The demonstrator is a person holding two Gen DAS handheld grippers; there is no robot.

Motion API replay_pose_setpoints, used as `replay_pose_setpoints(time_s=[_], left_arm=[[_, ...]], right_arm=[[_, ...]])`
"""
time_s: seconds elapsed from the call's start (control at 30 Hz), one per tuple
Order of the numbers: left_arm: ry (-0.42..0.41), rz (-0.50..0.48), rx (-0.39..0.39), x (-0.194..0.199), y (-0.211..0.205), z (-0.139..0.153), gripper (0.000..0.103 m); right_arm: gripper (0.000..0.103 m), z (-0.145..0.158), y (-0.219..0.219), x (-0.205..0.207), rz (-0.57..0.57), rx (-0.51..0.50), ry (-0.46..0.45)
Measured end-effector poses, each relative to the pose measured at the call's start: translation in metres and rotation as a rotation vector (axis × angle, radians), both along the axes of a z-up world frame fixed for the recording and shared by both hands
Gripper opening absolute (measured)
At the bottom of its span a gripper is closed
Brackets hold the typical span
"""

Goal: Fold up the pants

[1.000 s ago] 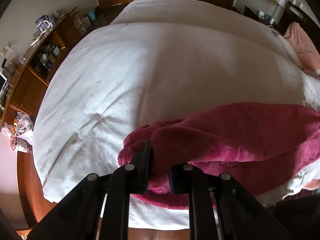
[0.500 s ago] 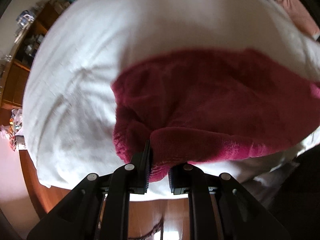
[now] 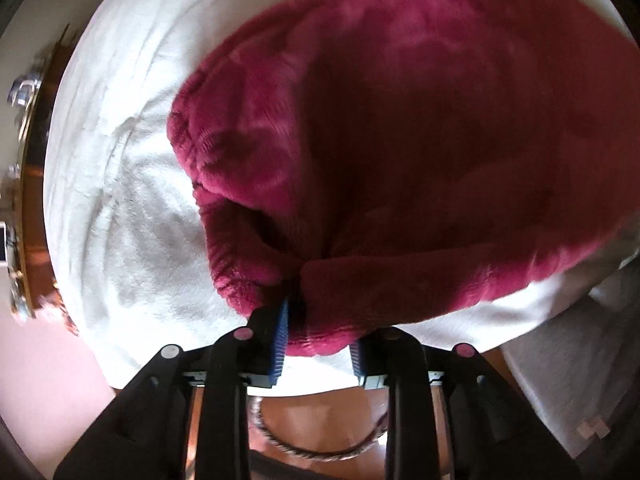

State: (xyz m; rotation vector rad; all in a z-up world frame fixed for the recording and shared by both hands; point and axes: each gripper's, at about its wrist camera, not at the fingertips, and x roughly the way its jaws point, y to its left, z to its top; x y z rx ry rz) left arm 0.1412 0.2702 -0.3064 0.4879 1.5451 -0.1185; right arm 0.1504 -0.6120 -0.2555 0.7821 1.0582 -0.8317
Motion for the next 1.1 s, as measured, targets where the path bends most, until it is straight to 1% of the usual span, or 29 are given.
replay_pose_setpoints(time_s=[0.1, 0.13, 0.2, 0.23, 0.27, 0.3, 0.33, 0.37, 0.47, 0.5, 0.53, 0.57, 0.6, 0.63, 0.67, 0.77, 0.87, 0.93, 1.0, 1.1], left_arm=[[0.007, 0.017, 0.000, -0.001, 0.004, 0.000, 0.029], [0.004, 0.029, -0.003, 0.000, 0.004, 0.001, 0.029], [-0.002, 0.046, -0.003, 0.001, 0.003, 0.003, 0.029], [-0.005, 0.053, -0.001, 0.003, 0.003, 0.005, 0.029], [-0.009, 0.059, 0.003, 0.004, 0.003, 0.006, 0.029], [-0.016, 0.072, 0.009, 0.006, 0.002, 0.008, 0.029], [-0.024, 0.090, 0.012, 0.008, 0.001, 0.010, 0.029], [-0.033, 0.112, 0.011, 0.009, 0.000, 0.013, 0.029], [-0.056, 0.166, 0.003, 0.017, 0.006, 0.027, 0.029], [-0.067, 0.190, -0.002, 0.017, 0.005, 0.034, 0.029], [-0.072, 0.202, -0.004, 0.017, 0.004, 0.037, 0.029], [-0.083, 0.222, -0.004, 0.016, 0.001, 0.043, 0.029], [-0.090, 0.238, -0.004, 0.015, -0.001, 0.047, 0.029], [-0.096, 0.257, -0.006, 0.017, -0.005, 0.053, 0.029], [-0.103, 0.277, -0.010, 0.016, -0.006, 0.057, 0.029], [-0.130, 0.331, -0.024, 0.015, -0.013, 0.070, 0.031], [-0.148, 0.378, -0.030, 0.011, -0.024, 0.075, 0.031], [-0.154, 0.399, -0.032, 0.015, -0.031, 0.076, 0.031], [-0.163, 0.417, -0.039, 0.012, -0.041, 0.075, 0.031], [-0.177, 0.432, -0.061, 0.012, -0.058, 0.071, 0.031]], right_arm=[[0.034, 0.015, 0.001, 0.000, 0.016, -0.054, 0.022], [0.034, 0.022, 0.002, 0.003, 0.037, -0.075, 0.022], [0.034, 0.035, 0.007, 0.017, 0.105, -0.117, 0.014], [0.035, 0.042, 0.011, 0.031, 0.162, -0.136, 0.004], [0.044, 0.044, 0.014, 0.042, 0.203, -0.141, -0.006], [0.050, 0.046, 0.018, 0.054, 0.243, -0.141, -0.019], [0.061, 0.046, 0.022, 0.069, 0.296, -0.139, -0.036], [0.065, 0.044, 0.025, 0.083, 0.342, -0.141, -0.042], [0.065, 0.031, 0.038, 0.121, 0.472, -0.168, -0.001], [0.064, 0.024, 0.042, 0.133, 0.520, -0.179, 0.027], [0.059, 0.015, 0.047, 0.143, 0.563, -0.186, 0.064], [0.036, 0.006, 0.051, 0.151, 0.607, -0.193, 0.107], [0.026, 0.000, 0.052, 0.154, 0.630, -0.199, 0.139], [0.017, -0.006, 0.052, 0.158, 0.648, -0.207, 0.168], [0.014, -0.006, 0.052, 0.160, 0.655, -0.204, 0.160], [0.011, 0.006, 0.046, 0.160, 0.674, -0.220, 0.111], [0.011, 0.021, 0.035, 0.163, 0.679, -0.242, 0.057], [0.011, 0.021, 0.028, 0.167, 0.690, -0.239, 0.050], [0.011, 0.010, 0.025, 0.175, 0.709, -0.229, 0.079], [0.012, -0.020, 0.015, 0.184, 0.717, -0.194, 0.138]])
